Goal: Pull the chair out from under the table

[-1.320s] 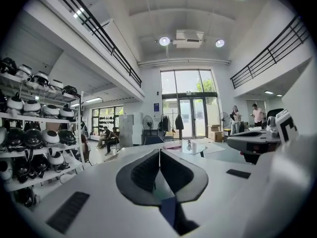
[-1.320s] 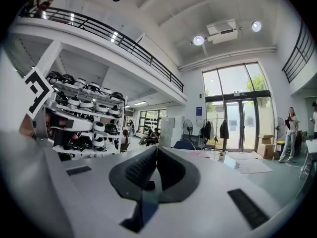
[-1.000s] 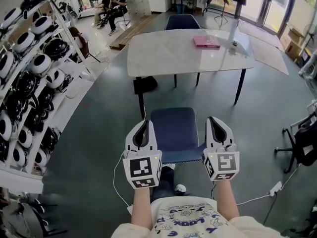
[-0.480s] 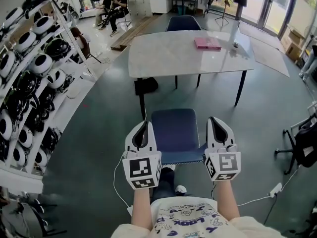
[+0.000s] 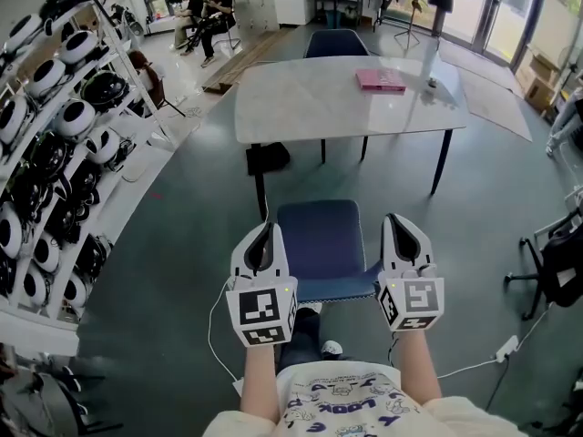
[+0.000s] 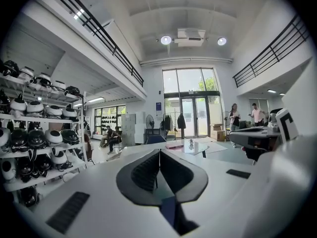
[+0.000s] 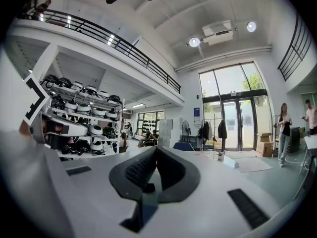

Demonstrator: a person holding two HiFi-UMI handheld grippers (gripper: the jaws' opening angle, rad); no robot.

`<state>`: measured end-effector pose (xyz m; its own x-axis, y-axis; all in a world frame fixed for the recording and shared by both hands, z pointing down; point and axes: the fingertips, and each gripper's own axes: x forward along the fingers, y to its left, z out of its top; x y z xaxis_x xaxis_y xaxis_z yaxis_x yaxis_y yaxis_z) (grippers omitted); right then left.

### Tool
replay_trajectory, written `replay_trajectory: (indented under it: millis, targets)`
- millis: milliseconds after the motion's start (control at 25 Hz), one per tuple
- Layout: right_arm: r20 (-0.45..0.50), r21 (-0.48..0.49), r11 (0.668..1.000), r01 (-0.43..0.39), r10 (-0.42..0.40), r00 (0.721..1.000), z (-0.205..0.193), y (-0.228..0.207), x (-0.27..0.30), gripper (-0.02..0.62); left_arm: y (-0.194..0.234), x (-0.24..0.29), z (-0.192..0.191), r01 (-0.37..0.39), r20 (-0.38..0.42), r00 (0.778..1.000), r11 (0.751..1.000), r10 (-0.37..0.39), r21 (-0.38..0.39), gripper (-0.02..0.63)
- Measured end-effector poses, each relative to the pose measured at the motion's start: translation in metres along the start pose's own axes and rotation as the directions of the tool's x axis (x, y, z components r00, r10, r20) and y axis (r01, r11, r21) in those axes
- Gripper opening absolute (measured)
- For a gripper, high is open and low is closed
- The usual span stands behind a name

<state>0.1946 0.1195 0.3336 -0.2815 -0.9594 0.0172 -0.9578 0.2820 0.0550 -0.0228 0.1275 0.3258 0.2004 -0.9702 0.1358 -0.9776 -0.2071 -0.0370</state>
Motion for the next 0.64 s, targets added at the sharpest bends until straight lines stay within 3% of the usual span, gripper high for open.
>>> replay_trajectory:
  millis: [640]
  targets:
    - [0.000,0.002,1.000,0.002,-0.002,1.000,0.0008,-0.0022,0.0008,0.005,-0.0030,0.0035,-0.0047,-0.003,-0.027,1.000,1.000,0.003,0.010,0.021]
